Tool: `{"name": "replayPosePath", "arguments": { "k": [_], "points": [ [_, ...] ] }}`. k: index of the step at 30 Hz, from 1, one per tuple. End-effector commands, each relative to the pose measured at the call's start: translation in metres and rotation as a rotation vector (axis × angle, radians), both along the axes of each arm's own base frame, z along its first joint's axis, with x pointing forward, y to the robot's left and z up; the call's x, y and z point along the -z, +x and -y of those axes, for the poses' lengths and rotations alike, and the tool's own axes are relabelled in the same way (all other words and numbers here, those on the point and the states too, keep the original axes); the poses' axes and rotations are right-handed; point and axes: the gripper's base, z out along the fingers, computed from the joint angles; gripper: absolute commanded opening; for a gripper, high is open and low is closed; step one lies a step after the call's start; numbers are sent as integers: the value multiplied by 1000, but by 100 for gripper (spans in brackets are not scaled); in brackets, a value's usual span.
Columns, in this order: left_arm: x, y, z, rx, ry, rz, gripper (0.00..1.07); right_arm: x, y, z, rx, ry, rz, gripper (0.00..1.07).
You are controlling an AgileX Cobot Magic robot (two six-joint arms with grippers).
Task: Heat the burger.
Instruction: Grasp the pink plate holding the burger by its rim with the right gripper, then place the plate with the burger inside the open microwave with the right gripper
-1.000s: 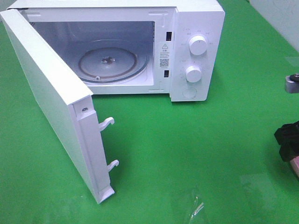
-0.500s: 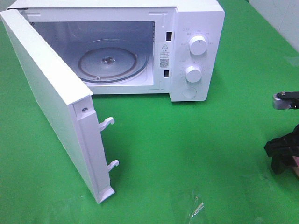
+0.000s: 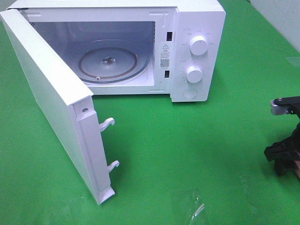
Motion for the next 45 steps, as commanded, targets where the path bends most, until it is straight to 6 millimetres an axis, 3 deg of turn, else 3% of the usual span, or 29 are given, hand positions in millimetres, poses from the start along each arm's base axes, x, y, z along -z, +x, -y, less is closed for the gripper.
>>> {"name": "replayPosePath", "arguments": {
  "k": [1,4,6,7,8,11,32,45],
  "points": [
    [0,-3,0,-5,1,17,98,1,0,4,62,-23,-2,54],
    [0,-3,0,-5,1,17,98,1,0,5,70,-25,-5,47],
    [0,-3,0,-5,1,17,98,1,-1,5,89,-22,-16,21],
    [0,-3,0,-5,1,17,98,1,-1,5,89,-22,-16,21],
    [0,-3,0,-5,1,17,98,1,-1,5,91,-21,-18,10],
    [0,-3,0,-5,1,17,98,1,-2,4,78,-27,-31,0],
    [0,-3,0,-5,1,17,98,-12,-6,6,75,-46,-31,0],
    [0,-3,0,-5,1,17,98,-33,-14,-17,-18,-155,-2,0]
  ]
}}
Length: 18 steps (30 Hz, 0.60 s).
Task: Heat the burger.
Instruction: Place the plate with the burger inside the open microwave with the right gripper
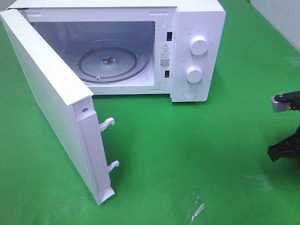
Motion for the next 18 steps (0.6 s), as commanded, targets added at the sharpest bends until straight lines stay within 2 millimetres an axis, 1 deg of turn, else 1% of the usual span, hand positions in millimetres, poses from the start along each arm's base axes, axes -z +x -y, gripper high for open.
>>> {"name": "replayPosePath", "arguments": {
  "k": [1,5,11,14,18],
  "points": [
    [0,-3,0,-5,0,17,98,-8,-3,-4,-46,-60,9,0],
    [0,-3,0,-5,0,17,98,-13,-6,-11,-93,-84,10,0],
    [0,-3,0,-5,0,17,98,-14,-10,-21,-147,-129,-9,0],
    [0,-3,0,-5,0,17,98,-15,-13,-30,-192,-170,-20,0],
    [0,-3,0,-5,0,17,98,-17,-17,-36,-219,-222,-33,0]
  ]
}}
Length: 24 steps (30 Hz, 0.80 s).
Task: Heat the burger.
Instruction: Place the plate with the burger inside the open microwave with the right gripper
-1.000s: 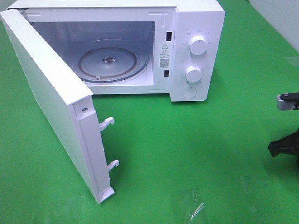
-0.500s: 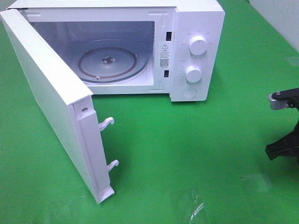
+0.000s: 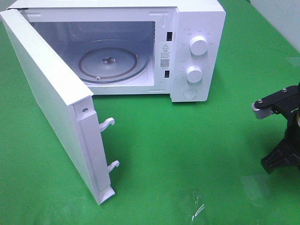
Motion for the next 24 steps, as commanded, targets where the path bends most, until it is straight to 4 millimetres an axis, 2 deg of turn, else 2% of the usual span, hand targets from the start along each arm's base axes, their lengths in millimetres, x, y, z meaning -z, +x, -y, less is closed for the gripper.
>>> {"name": "replayPosePath", "arguments": {
  "k": [1,18,24],
  "points": [
    [0,-3,0,-5,0,17,98,-6,-3,2,-29,-82,-2,0],
    [0,-3,0,-5,0,17,98,-10,-18,-26,-160,-172,-27,0],
    [0,-3,0,-5,0,17,98,-24,-29,-40,-235,-175,19,0]
  ]
}}
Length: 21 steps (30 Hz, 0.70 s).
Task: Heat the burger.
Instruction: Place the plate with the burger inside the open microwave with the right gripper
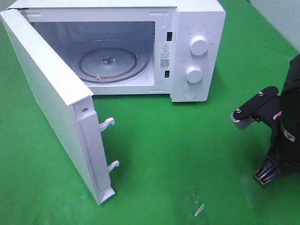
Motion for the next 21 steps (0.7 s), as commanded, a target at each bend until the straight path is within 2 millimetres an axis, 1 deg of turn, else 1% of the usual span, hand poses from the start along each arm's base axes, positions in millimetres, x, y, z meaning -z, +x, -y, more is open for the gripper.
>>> {"name": "replayPosePath", "arguments": {
  "k": [1,3,5,8,9,12,14,15,16,21],
  "points": [
    [0,-3,0,-5,0,17,98,-8,-4,3,-30,-71,14,0],
    [0,-3,0,-5,0,17,98,-10,-6,1,-37,-74,17,0],
    [0,-3,0,-5,0,17,98,-14,-14,-2,-71,-70,30,0],
    [0,-3,0,-5,0,17,98,-16,-19,-4,-91,-62,37,0],
    [0,-3,0,-5,0,17,98,-17,-25,-4,-107,-55,40,0],
    [0,-3,0,-5,0,17,98,-18,-27,-5,-113,-49,45,0],
    [0,-3,0,-5,0,17,98,-23,-38,-8,-154,-27,60,0],
    [0,-3,0,-5,0,17,98,-23,-38,-8,-154,-27,60,0],
    [0,-3,0,-5,0,17,98,-25,-43,-9,-183,-21,68,0],
    [0,-3,0,-5,0,17,98,-28,-53,-13,-234,-6,81,0]
  ]
}}
